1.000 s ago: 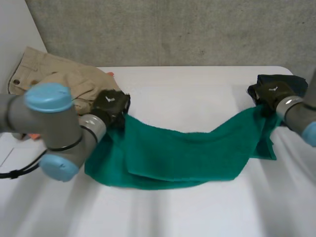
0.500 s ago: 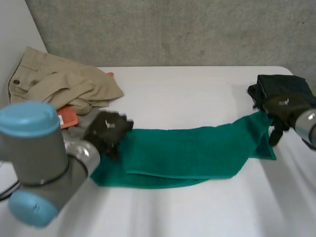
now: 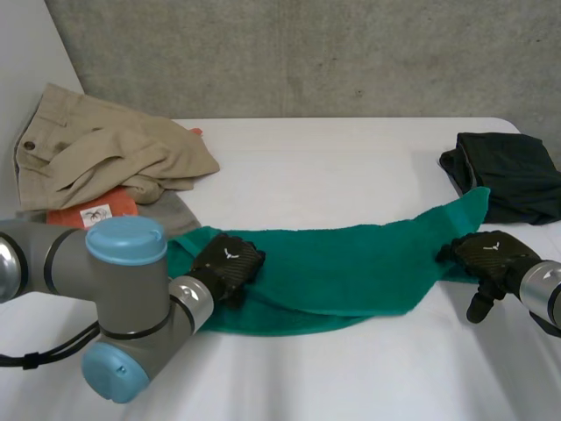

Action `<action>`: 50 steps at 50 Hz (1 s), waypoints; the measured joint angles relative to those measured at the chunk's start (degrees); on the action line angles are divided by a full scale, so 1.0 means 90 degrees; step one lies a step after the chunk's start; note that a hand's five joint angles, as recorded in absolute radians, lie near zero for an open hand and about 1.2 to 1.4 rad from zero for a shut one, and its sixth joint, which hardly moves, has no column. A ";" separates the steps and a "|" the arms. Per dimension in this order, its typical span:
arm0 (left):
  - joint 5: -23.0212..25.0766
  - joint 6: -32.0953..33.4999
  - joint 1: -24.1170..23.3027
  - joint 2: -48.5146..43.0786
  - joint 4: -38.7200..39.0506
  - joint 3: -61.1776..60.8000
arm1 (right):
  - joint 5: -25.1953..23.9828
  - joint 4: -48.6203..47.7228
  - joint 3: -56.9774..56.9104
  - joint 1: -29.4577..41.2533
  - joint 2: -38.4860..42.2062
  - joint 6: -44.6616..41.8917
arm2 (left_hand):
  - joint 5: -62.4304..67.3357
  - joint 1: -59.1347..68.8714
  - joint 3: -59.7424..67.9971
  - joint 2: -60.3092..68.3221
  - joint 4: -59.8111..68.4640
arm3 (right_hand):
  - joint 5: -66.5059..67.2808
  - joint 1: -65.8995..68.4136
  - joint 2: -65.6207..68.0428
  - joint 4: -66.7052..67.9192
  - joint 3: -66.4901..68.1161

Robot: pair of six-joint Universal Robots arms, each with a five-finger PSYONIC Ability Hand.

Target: Fold the laundry.

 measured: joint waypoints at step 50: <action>-0.0499 -0.1302 -0.0200 0.2134 -0.0764 0.0956 | 0.2169 -0.2726 -0.0854 0.1577 0.0716 0.3316 | 0.0272 0.0259 0.0376 0.0334 0.0390 | 0.2014 0.2156 0.2316 0.2177 0.2187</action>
